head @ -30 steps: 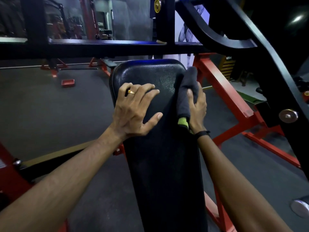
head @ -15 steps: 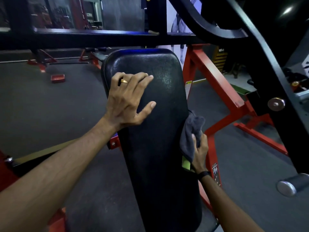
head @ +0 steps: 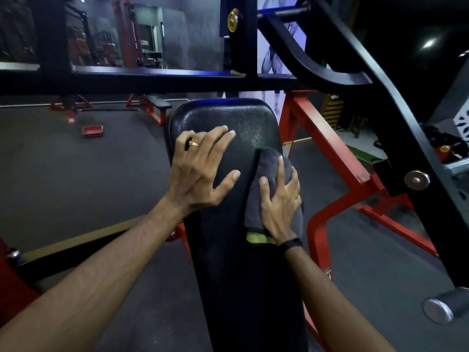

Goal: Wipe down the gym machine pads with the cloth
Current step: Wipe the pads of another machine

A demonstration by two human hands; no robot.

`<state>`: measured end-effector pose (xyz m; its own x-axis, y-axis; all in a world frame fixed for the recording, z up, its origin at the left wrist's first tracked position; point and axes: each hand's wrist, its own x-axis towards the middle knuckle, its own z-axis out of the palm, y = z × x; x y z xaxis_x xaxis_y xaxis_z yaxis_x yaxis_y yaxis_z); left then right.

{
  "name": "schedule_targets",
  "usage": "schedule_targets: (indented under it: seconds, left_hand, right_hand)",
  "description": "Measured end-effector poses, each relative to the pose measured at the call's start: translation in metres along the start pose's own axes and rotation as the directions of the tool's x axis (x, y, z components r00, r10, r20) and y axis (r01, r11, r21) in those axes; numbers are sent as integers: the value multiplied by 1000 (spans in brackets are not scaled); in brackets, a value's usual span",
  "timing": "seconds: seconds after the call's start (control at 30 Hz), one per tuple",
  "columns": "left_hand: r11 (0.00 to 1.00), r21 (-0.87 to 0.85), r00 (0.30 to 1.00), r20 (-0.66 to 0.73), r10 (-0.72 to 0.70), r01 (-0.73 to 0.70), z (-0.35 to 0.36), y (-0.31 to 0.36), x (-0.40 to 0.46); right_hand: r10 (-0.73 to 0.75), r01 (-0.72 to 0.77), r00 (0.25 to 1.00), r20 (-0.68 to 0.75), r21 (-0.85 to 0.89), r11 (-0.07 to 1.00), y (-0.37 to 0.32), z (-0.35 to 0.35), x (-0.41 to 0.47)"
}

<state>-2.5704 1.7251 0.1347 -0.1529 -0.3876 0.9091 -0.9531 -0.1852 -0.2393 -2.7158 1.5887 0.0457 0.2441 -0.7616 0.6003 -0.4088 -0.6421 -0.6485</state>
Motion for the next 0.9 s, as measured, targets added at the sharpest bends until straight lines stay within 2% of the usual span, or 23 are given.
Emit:
schedule_targets:
  seconds: [0.17, 0.27, 0.4, 0.5, 0.7, 0.9]
  left_hand:
    - [1000, -2, 1000, -6, -18, 18, 0, 1, 0]
    - [999, 3, 999, -17, -46, 47, 0, 1, 0]
    - [997, -19, 997, -23, -73, 73, 0, 2, 0]
    - [997, -24, 997, -11, -72, 72, -1, 4, 2]
    - [999, -3, 999, 20, -36, 36, -3, 1, 3]
    - [1000, 24, 1000, 26, 17, -18, -1, 1, 1]
  right_hand:
    - [-21, 22, 999, 26, -23, 999, 17, -9, -6]
    - [-23, 23, 1000, -8, -48, 999, 9, -4, -7]
    - [72, -71, 987, -143, 10, 997, 7, -3, 10]
    - [181, -165, 966, -182, 102, 981, 8, -7, 29]
    - [281, -257, 950, -136, 170, 951, 19, -12, 32]
    - [283, -267, 956, -81, 171, 949, 83, -16, -45]
